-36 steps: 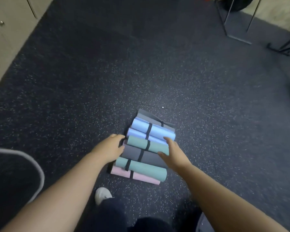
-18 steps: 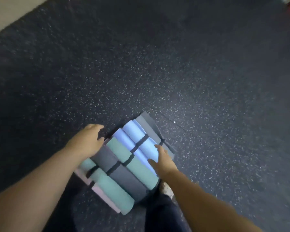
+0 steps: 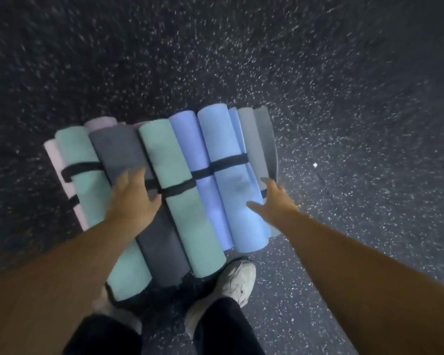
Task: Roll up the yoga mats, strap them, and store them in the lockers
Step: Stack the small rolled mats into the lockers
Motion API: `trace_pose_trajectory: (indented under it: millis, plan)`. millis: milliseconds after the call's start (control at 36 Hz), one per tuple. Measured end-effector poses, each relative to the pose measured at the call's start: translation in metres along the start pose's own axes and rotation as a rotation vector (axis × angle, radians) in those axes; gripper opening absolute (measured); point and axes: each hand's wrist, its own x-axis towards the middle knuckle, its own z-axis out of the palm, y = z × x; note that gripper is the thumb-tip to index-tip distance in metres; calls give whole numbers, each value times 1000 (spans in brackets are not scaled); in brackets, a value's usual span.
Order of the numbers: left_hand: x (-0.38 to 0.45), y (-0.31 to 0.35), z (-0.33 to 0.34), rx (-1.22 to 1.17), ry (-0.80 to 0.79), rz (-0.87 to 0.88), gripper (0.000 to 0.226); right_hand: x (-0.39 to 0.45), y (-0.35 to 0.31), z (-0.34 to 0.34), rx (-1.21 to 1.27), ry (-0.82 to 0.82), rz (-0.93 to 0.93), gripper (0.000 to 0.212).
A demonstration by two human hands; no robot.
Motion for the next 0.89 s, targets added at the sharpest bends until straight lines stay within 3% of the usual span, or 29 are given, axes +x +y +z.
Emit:
trace_pose_trajectory:
  millis: [83, 167, 250, 361, 472, 583, 750, 889]
  plan:
    - [-2, -41, 29, 155, 99, 60, 79, 23, 15, 36, 20, 21, 61, 92]
    - [-8, -66, 55, 313, 133, 303, 81, 39, 29, 61, 39, 17, 66, 104]
    - [-15, -65, 79, 424, 168, 552, 83, 48, 39, 76, 94, -11, 28, 112]
    - [-29, -46, 112, 469, 163, 711, 86, 46, 56, 77, 119, 15, -72, 111]
    - [-53, -41, 149, 466, 116, 684, 90, 40, 83, 72, 28, 19, -114, 118]
    - [-77, -42, 173, 477, 110, 625, 95, 42, 105, 72, 55, -64, -43, 140]
    - [-95, -53, 192, 594, 43, 559, 112, 41, 106, 76, 88, -232, -59, 108]
    - [-90, -49, 199, 611, 124, 541, 97, 39, 107, 88, 145, -193, -81, 106]
